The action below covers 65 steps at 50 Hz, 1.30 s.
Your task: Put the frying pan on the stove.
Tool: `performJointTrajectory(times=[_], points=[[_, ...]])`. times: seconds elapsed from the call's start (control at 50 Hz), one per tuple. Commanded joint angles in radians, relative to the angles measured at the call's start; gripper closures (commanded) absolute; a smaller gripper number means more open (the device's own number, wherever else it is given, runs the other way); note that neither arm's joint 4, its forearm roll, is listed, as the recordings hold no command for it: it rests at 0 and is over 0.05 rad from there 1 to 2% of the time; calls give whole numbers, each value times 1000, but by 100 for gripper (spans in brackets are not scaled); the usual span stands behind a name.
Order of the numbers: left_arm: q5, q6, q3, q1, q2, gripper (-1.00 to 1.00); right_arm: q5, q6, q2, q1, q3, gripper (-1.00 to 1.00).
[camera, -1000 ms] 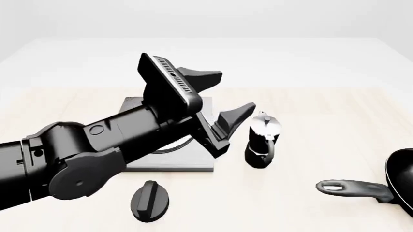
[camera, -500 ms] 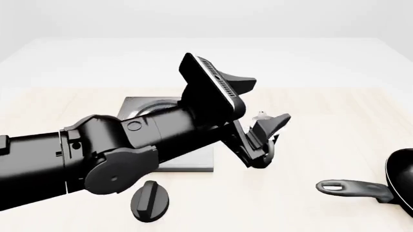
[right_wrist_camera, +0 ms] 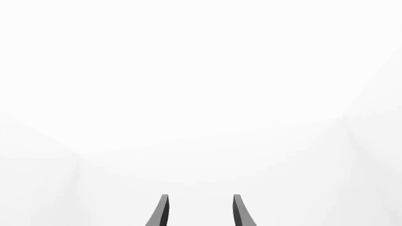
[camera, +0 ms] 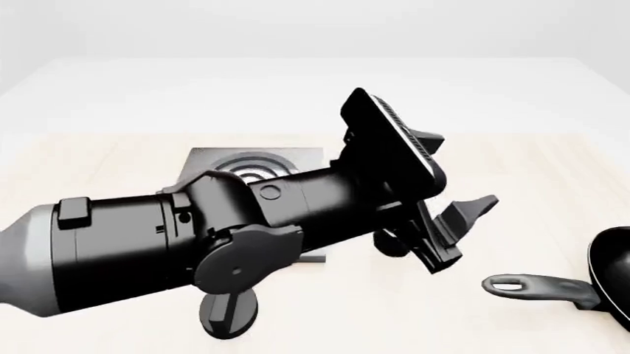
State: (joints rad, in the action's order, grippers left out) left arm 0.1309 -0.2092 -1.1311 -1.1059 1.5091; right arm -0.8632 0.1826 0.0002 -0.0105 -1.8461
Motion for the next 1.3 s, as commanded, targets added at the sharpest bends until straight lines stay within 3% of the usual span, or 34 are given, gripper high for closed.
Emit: performJointTrajectory(times=[0.02, 0.4, 0.86, 1.14, 1.3], points=[[-30, 2, -52, -28, 59, -100, -9, 8, 0, 2, -15, -100], [-71, 5, -145, -67, 158, -100, 9, 32, 0, -9, 0, -100], [-136, 0, -243, -90, 247, -100, -60, 7, 0, 22, -67, -100], [-143, 10, -284, -96, 292, -100, -77, -2, 0, 39, -81, -100], [-109, 27, -288, -94, 311, -100, -33, 6, 0, 32, -33, -100]])
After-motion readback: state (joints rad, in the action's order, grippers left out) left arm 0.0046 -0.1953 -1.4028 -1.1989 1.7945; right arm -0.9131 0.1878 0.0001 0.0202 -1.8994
